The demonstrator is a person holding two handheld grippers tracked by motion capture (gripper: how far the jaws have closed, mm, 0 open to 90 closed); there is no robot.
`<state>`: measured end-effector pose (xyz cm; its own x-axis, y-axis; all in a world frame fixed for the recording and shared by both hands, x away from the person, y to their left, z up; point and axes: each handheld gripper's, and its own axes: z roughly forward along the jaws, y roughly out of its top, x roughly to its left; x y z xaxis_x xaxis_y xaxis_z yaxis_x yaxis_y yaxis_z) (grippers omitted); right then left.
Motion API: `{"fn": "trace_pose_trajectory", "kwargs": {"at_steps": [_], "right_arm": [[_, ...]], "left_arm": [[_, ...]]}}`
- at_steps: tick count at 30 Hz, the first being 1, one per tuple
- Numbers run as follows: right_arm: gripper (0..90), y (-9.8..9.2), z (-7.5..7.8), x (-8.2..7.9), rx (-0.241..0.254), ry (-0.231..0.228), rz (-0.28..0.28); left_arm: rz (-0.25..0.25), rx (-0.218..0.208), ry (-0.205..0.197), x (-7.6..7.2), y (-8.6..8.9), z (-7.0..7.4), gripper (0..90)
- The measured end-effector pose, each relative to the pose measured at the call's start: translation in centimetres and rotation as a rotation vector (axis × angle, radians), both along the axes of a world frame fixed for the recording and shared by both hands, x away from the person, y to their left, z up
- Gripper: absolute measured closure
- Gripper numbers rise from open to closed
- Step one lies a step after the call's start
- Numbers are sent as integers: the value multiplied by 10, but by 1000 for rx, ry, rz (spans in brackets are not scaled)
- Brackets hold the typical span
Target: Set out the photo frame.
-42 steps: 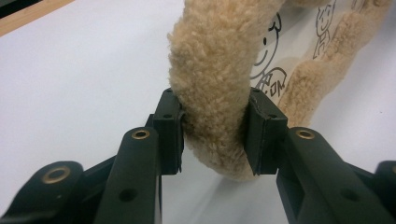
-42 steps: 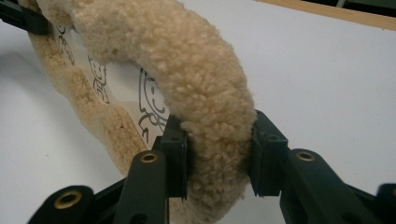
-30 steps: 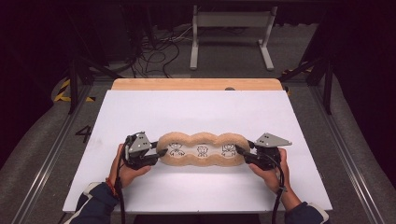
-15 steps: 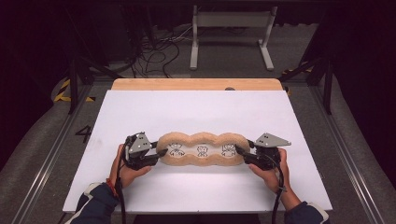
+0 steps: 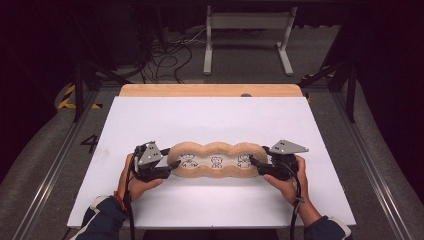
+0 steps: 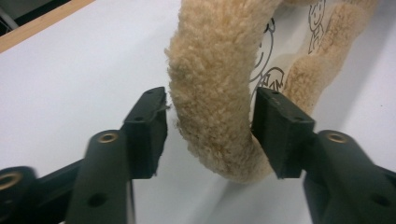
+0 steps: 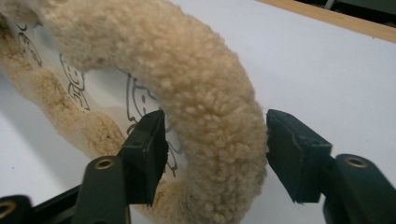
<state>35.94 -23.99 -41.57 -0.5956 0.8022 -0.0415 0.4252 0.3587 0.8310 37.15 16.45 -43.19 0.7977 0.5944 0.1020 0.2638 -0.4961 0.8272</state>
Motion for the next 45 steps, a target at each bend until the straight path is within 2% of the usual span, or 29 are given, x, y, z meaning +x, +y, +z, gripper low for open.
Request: {"fn": "trace_pose_trajectory", "kwargs": {"at_steps": [4,5,9,14,16,20,22,25,28,35,39,42,45], "right_arm": [[342,0,-1,1,-11,5,1],[327,0,-1,1,-19,4,-6],[242,0,-2,2,-22,8,-14],[110,-1,-4,5,-11,26,-11],[79,-1,-5,6,-19,32,-9],[76,-1,-5,5,-27,32,1],[75,-1,-4,5,-31,27,3],[86,-3,-2,4,-22,18,0],[98,-4,0,2,-11,13,1],[129,-6,5,-4,-15,-18,16],[133,-7,5,-4,-30,-20,17],[139,-7,5,-5,-55,-24,23],[142,-8,6,-7,-59,-26,26]], "left_arm": [[11,2,4,0,-2,-1,237],[16,-2,9,0,-2,-1,237],[12,-19,32,3,-2,-3,144],[0,-33,38,2,-1,-3,73],[-3,-45,50,1,-2,-4,68],[-9,-34,48,0,-4,-4,53],[-12,-22,41,-1,-4,-4,53],[-14,-25,29,-6,-3,-1,62],[-24,5,8,-12,-3,1,64],[-15,-5,-7,-20,3,5,74],[-14,18,-26,-21,4,6,79],[-21,12,-26,-21,4,7,79],[-22,14,-25,-22,4,7,79]]}}
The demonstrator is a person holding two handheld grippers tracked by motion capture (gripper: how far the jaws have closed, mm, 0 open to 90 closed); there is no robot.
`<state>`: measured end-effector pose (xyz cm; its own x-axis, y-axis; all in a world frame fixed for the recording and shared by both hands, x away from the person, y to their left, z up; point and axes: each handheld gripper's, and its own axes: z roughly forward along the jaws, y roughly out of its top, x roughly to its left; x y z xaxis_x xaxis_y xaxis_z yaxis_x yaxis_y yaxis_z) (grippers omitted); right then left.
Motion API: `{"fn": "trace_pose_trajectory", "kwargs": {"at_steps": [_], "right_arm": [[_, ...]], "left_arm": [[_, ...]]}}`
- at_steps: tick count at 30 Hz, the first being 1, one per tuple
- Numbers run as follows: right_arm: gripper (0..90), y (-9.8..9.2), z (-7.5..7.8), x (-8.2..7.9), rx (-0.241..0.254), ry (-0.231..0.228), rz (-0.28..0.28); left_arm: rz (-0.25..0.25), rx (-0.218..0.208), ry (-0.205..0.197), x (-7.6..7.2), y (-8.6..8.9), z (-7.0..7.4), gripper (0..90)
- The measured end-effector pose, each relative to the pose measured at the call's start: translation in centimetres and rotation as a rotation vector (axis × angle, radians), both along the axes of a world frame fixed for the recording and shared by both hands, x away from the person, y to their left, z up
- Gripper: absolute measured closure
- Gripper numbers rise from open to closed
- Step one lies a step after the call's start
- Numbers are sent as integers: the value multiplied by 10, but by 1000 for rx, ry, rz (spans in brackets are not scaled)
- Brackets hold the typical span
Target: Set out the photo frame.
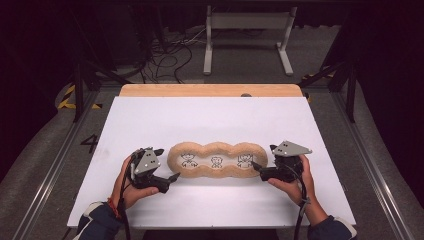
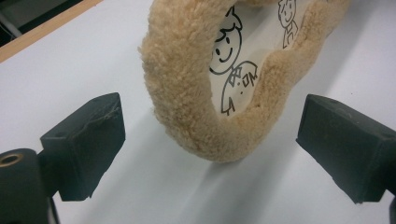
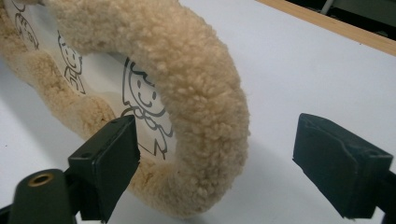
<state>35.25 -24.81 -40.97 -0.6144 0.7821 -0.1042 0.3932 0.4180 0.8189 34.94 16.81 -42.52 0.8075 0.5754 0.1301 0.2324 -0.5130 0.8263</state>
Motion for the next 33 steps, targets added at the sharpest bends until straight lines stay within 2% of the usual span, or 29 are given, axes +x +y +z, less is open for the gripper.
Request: {"fn": "trace_pose_trajectory", "kwargs": {"at_steps": [3,7,18,29,33], "right_arm": [[144,-2,0,-2,-15,-7,0],[144,-5,1,-4,-25,-9,2],[143,-8,-1,-10,-50,-2,10],[142,-11,0,-16,-60,-13,8],[139,-13,1,-20,-70,-21,7]], "left_arm": [[4,-6,-1,-1,0,0,79],[3,13,0,-4,2,-1,78],[21,1,5,-7,11,-2,79],[19,7,5,-13,13,-3,79],[23,-2,8,-15,15,-4,81]]}}
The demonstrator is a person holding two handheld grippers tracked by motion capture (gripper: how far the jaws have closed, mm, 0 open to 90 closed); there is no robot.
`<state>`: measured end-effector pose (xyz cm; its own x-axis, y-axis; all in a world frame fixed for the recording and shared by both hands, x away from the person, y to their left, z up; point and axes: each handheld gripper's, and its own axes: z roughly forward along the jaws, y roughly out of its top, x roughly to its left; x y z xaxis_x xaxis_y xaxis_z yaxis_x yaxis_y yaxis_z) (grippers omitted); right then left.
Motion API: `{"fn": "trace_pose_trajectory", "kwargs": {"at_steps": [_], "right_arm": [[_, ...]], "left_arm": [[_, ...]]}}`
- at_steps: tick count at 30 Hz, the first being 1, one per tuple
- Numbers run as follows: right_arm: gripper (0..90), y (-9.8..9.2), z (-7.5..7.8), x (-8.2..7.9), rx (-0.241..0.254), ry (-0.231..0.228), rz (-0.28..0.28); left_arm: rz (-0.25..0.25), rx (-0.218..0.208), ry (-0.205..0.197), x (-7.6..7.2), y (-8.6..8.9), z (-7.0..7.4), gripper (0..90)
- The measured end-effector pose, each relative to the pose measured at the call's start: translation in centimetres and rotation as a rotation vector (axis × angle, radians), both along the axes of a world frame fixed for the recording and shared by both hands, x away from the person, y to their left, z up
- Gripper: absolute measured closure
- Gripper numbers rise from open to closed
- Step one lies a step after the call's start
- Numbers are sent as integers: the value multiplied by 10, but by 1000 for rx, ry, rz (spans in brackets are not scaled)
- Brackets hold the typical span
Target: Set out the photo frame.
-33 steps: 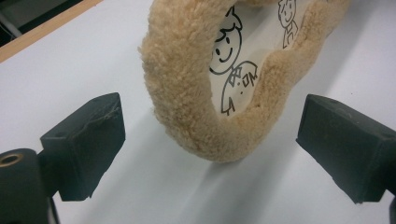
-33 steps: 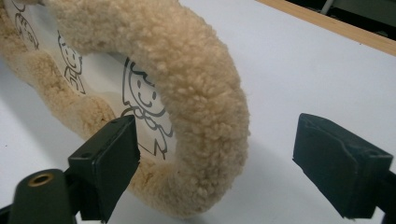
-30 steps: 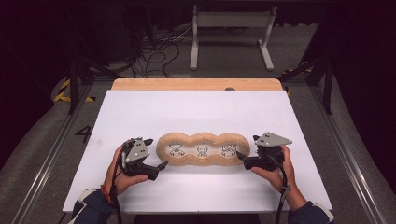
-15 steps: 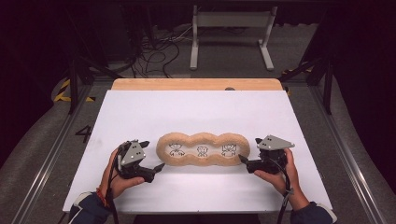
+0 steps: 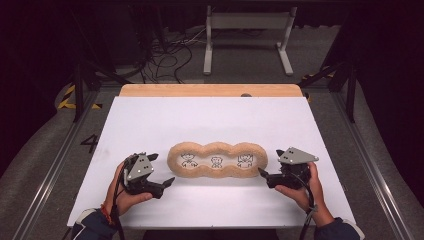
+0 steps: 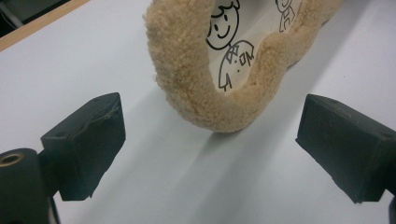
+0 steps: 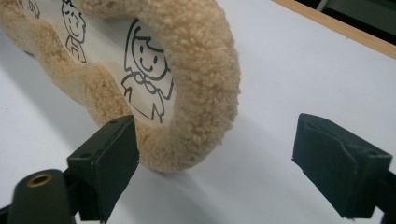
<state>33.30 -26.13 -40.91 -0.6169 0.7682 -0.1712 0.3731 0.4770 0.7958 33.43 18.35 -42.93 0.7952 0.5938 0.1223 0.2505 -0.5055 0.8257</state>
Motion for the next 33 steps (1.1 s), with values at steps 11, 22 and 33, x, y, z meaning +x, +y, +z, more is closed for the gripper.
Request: {"fn": "trace_pose_trajectory", "kwargs": {"at_steps": [11,22,33], "right_arm": [[141,-11,-2,-11,-9,-17,-14],[141,-19,-8,-20,-24,-21,-21],[142,-30,-14,-24,-40,-20,-46]], "left_arm": [[7,20,-4,-7,10,-4,81],[18,23,-8,-13,23,-7,81],[45,35,3,-16,37,-13,84]]}}
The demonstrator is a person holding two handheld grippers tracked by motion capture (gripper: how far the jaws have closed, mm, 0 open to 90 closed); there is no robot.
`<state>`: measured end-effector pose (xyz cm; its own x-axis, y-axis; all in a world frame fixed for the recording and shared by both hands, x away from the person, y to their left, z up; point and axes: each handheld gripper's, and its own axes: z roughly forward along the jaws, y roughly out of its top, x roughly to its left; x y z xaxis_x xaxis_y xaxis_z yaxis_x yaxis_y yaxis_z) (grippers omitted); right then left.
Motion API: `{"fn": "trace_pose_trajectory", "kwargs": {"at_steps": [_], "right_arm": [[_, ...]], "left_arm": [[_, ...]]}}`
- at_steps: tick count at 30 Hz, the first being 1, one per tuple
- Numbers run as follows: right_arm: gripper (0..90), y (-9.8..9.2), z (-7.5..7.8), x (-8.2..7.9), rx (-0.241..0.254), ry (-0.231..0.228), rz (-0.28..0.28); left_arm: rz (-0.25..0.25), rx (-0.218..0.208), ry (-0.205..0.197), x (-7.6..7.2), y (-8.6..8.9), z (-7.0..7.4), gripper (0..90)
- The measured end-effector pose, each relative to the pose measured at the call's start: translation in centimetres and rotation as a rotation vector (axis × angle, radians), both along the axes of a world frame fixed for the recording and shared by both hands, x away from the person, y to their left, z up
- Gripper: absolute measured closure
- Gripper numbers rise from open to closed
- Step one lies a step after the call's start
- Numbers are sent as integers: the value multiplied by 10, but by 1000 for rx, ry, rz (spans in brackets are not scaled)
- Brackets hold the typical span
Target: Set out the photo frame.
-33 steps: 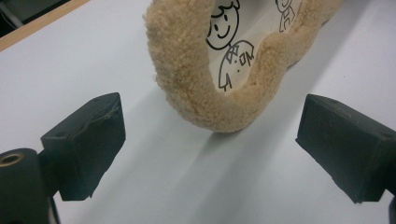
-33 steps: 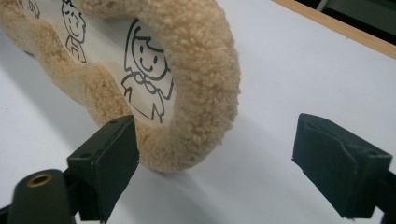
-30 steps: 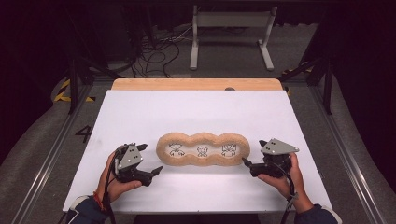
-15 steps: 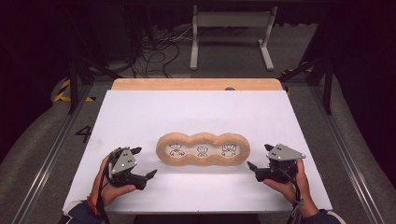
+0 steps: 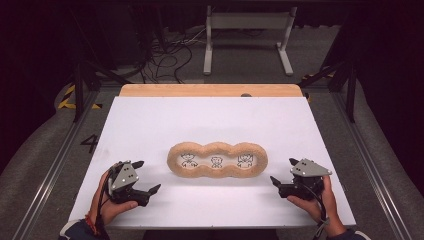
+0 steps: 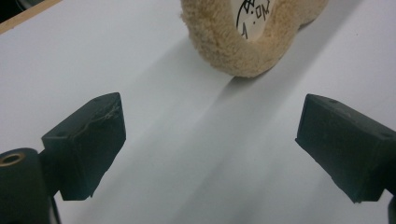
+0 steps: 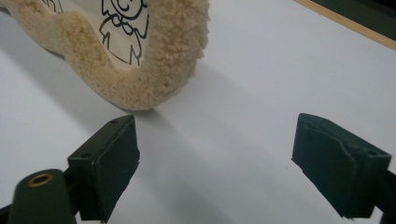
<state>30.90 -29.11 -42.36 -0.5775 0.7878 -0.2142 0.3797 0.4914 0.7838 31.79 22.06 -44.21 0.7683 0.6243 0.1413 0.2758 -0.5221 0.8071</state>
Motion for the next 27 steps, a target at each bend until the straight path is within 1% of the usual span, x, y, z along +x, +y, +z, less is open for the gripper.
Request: {"fn": "trace_pose_trajectory", "kwargs": {"at_steps": [6,11,13,17,18,20,23,24,27], "right_arm": [[141,-9,-5,-4,1,-4,-26],[140,-19,-8,-9,19,-11,-50],[139,-25,-10,-12,45,-13,-59],[138,-34,-13,-17,77,-20,-72],[138,-36,-13,-19,81,-21,-75],[138,-39,-15,-22,84,-39,-81],[141,-44,-16,-26,114,-57,-98],[141,-44,-16,-26,114,-57,-98],[140,-48,-18,-28,116,-65,-112]], "left_arm": [[14,-2,4,-1,7,-3,84],[22,-16,12,-2,15,-5,84],[22,-29,7,-3,20,-5,83],[34,-45,8,-5,29,-7,83],[38,-41,6,-5,32,-8,83],[47,-46,-1,-6,37,-9,83],[55,-71,-5,-8,45,-10,83],[55,-71,-5,-8,45,-10,83],[60,-80,-1,-9,52,-13,82]]}}
